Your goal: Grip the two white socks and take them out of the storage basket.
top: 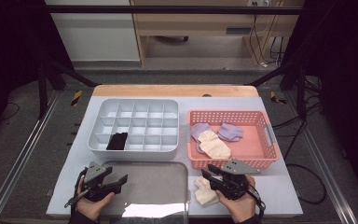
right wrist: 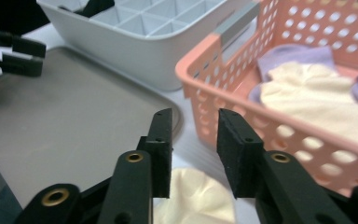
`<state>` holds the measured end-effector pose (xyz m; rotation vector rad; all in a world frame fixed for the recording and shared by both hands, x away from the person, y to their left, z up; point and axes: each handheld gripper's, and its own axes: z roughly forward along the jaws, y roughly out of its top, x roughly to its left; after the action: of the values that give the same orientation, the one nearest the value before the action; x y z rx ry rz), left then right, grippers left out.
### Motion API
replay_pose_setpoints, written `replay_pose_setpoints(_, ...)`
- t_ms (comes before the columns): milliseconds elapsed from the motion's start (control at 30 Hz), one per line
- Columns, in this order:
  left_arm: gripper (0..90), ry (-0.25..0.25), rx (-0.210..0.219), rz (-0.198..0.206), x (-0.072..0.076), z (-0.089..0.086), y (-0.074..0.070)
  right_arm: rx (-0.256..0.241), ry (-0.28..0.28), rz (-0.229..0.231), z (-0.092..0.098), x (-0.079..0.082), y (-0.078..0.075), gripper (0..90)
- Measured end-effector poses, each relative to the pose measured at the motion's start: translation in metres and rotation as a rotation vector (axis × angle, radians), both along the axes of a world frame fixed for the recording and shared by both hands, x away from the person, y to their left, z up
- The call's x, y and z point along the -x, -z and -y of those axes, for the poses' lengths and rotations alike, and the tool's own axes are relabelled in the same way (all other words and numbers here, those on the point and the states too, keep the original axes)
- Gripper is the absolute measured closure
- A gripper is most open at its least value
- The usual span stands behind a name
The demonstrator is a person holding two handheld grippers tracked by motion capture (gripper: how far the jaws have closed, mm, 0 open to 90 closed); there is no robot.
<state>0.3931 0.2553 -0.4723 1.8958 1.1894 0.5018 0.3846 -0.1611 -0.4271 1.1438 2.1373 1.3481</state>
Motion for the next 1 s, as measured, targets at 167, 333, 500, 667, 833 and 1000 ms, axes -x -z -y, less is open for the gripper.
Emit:
replay_pose_setpoints(167, 28.0, -0.003, -0.003, -0.003, 0.000, 0.000, 0.001, -0.007, 0.041, 0.032, 0.008, -0.008, -0.017, 62.3)
replay_pose_setpoints(333, 28.0, -0.002, -0.004, -0.007, 0.000, 0.001, 0.001, -0.005, 0.081, 0.053, 0.012, -0.029, -0.029, 62.3)
replay_pose_setpoints(500, 28.0, 0.000, -0.007, -0.012, -0.001, 0.001, 0.002, 0.000, 0.120, 0.062, 0.011, -0.049, -0.040, 61.4)
replay_pose_setpoints(667, 28.0, 0.000, -0.004, -0.013, -0.001, 0.001, 0.003, 0.016, 0.144, 0.051, 0.009, -0.069, -0.049, 60.0)
replay_pose_setpoints(833, 28.0, -0.001, -0.002, -0.013, -0.001, 0.001, 0.003, 0.031, 0.161, 0.055, 0.002, -0.088, -0.052, 60.2)
replay_pose_setpoints(1000, 28.0, -0.002, 0.003, -0.012, -0.001, 0.000, 0.003, 0.047, 0.179, 0.043, -0.005, -0.109, -0.053, 59.8)
